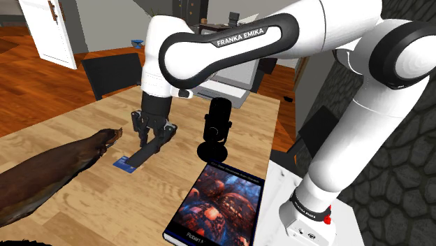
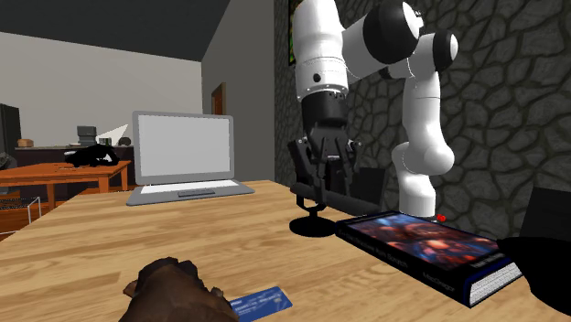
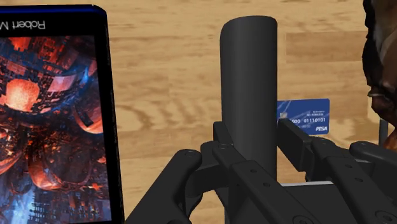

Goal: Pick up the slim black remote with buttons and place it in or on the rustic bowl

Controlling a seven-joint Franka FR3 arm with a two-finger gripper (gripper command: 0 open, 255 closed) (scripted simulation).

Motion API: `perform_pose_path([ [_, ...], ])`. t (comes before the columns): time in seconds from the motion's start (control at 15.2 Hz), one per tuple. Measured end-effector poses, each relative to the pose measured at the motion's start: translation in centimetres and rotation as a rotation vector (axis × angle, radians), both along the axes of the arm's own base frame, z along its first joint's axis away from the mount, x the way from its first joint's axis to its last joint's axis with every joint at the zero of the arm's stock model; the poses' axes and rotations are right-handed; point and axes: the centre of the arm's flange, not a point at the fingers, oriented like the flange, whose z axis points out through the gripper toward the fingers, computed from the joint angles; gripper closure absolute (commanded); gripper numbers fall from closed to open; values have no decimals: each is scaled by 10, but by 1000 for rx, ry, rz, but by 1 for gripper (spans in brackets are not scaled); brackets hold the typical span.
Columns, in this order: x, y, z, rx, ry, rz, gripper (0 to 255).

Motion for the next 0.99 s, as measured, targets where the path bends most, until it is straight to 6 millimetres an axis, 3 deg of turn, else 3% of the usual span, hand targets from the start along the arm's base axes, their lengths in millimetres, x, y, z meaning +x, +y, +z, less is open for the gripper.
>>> perform_pose_path([
  [0.33,-6,3,22,0,0,0,255],
  [0.99,-121,48,17,-1,0,1,255],
])
